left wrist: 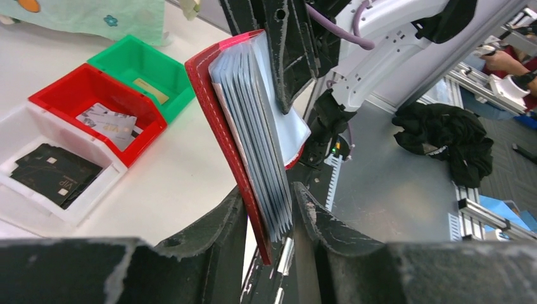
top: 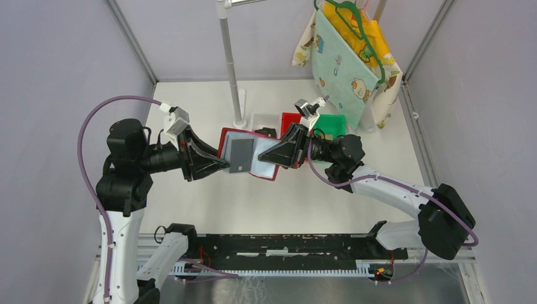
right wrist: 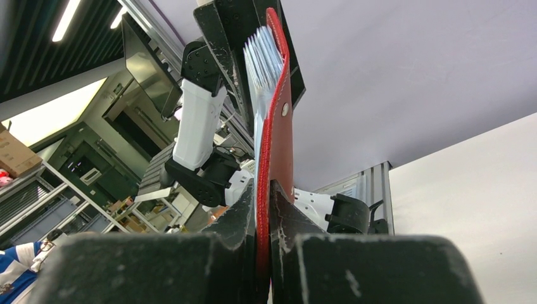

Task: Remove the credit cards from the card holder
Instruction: Remove the credit card from the card holder.

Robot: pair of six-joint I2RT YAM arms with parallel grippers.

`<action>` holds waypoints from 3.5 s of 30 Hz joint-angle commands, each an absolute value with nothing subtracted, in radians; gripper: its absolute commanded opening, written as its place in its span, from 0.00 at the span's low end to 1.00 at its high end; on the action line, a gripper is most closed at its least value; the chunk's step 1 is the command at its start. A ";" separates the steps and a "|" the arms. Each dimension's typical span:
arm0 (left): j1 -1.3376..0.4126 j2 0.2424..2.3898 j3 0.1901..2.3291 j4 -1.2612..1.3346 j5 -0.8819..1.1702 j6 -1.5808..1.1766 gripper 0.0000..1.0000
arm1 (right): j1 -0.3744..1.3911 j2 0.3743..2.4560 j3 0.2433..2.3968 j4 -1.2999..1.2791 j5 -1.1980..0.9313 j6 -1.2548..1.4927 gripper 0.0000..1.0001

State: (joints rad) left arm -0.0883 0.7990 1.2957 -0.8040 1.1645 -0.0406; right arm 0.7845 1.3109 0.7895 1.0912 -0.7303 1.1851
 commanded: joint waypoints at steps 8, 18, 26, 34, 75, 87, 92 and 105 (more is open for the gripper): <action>-0.089 0.824 1.362 -0.795 1.276 -0.051 0.27 | 0.786 1.300 0.829 1.195 -0.730 1.195 0.00; -0.089 0.809 1.334 -0.782 1.172 -0.034 0.16 | 0.787 1.298 0.827 1.230 -0.733 1.204 0.00; -0.088 0.743 1.263 -0.595 1.042 -0.148 0.16 | 0.827 1.302 0.841 1.205 -0.723 1.141 0.00; -0.089 0.735 1.238 -0.574 0.966 -0.168 0.43 | 0.857 1.311 0.871 1.176 -0.701 1.096 0.00; -0.088 0.802 1.156 -0.429 1.195 -0.583 1.00 | 0.877 1.316 0.889 1.431 -0.775 1.181 0.00; -0.089 0.809 1.180 -0.328 1.222 -0.856 1.00 | 0.877 1.365 0.978 1.505 -0.773 1.238 0.00; -0.089 0.783 1.188 -0.180 1.206 -1.043 1.00 | 0.877 1.411 1.020 1.569 -0.755 1.289 0.00; -0.090 0.769 1.310 -0.203 1.202 -1.077 0.98 | 0.887 1.505 1.120 1.720 -0.727 1.404 0.00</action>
